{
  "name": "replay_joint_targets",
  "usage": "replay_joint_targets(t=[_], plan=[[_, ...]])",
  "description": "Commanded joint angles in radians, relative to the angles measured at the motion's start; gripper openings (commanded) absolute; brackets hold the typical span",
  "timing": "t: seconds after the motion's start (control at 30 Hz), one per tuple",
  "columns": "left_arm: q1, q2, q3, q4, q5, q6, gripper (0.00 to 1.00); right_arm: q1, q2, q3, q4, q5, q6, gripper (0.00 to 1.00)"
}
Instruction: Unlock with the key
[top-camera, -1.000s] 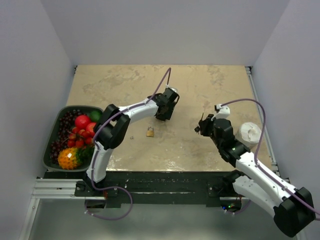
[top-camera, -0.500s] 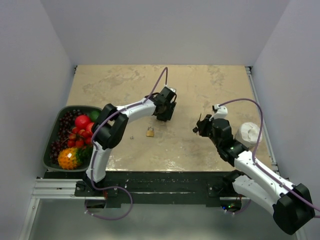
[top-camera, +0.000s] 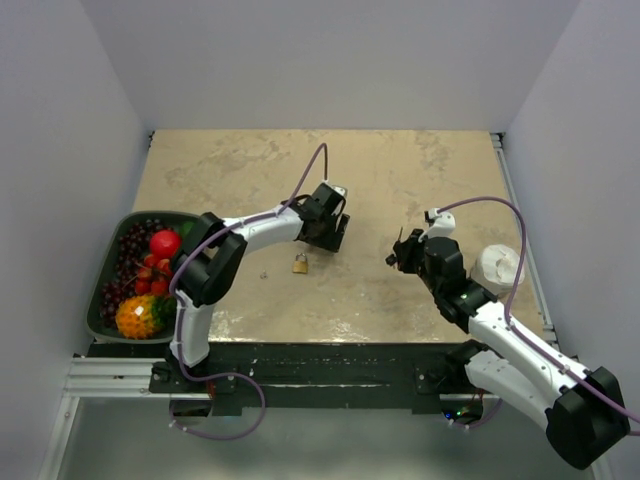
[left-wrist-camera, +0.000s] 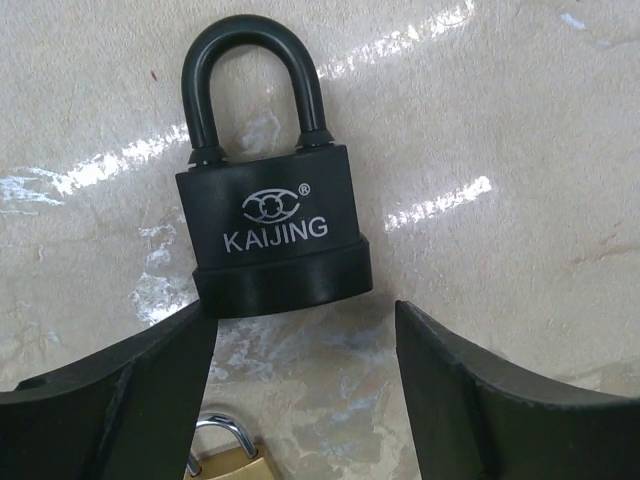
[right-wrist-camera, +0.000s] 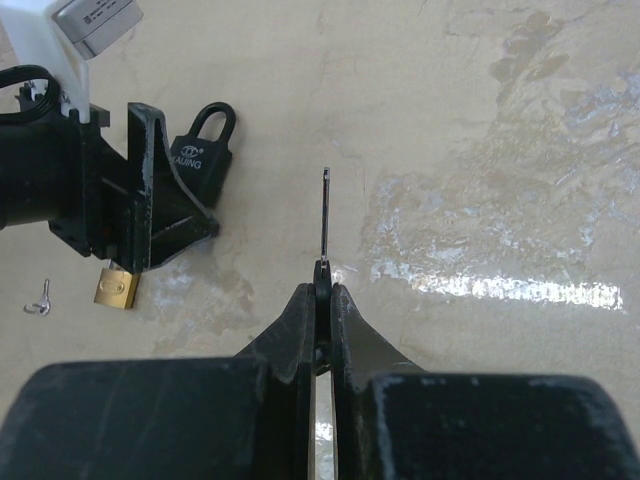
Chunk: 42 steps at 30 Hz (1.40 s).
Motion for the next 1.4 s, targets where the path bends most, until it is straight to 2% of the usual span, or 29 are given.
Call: replay_joint_targets(t=[0.0,0.3,0.5,0.67,0.93,1.07,1.17,1.37], plan=[[0.0,-0.066,-0.042,0.093,0.05,-0.017,0.75,-0.004,-0.009,0.002,0.032,0.001,0.005,0.0],[0.0,-0.056,-0.033,0.102,0.025,0.034,0.73,-0.004,-0.014,0.004,0.023,-0.001,0.007,0.0],[-0.001,-0.087,-0.085,0.175,0.076,0.069,0.73,-0.004,-0.002,0.002,0.031,-0.007,0.012,0.0],[-0.001,-0.101,-0.082,0.173,0.074,0.069,0.74,-0.002,0.017,0.01,0.04,-0.012,0.007,0.0],[0.0,-0.251,-0.113,0.163,0.073,0.077,0.83,-0.001,0.033,0.008,0.08,-0.058,-0.021,0.0],[0.005,-0.323,-0.109,0.133,0.079,0.097,0.84,-0.001,0.038,0.01,0.112,-0.11,-0.059,0.0],[0.019,-0.36,-0.099,0.105,0.114,0.109,0.84,-0.001,0.063,0.021,0.129,-0.168,-0.074,0.0],[0.111,-0.409,-0.105,0.137,0.355,0.066,0.84,0.005,0.095,0.01,0.218,-0.297,-0.077,0.0]])
